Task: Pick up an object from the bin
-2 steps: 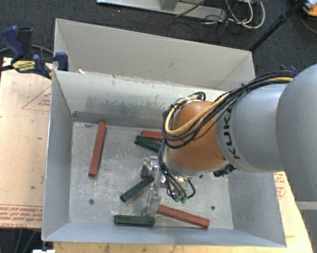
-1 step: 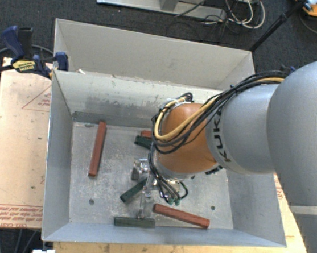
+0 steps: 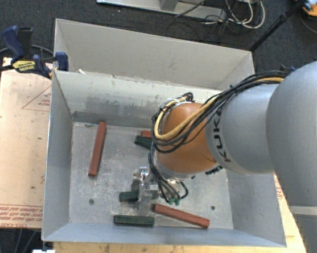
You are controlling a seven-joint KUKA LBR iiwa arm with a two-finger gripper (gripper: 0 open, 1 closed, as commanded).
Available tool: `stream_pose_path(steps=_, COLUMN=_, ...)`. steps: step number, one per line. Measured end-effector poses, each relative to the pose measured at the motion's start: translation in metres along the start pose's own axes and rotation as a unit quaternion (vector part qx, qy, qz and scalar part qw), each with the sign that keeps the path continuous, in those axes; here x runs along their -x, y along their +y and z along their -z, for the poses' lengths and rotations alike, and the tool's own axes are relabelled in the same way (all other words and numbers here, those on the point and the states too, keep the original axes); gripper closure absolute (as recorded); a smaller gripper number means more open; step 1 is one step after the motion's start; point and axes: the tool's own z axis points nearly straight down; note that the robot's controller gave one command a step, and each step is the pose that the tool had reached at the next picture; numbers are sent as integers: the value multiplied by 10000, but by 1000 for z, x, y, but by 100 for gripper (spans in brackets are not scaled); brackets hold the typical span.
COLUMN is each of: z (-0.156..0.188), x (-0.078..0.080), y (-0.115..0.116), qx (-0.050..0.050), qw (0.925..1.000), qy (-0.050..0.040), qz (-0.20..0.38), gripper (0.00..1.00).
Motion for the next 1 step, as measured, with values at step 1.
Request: stream_pose_path(steps=1, z=195, x=-11, y=-45, qx=-11, qw=9999, qy=-48, qz=156, gripper=100)
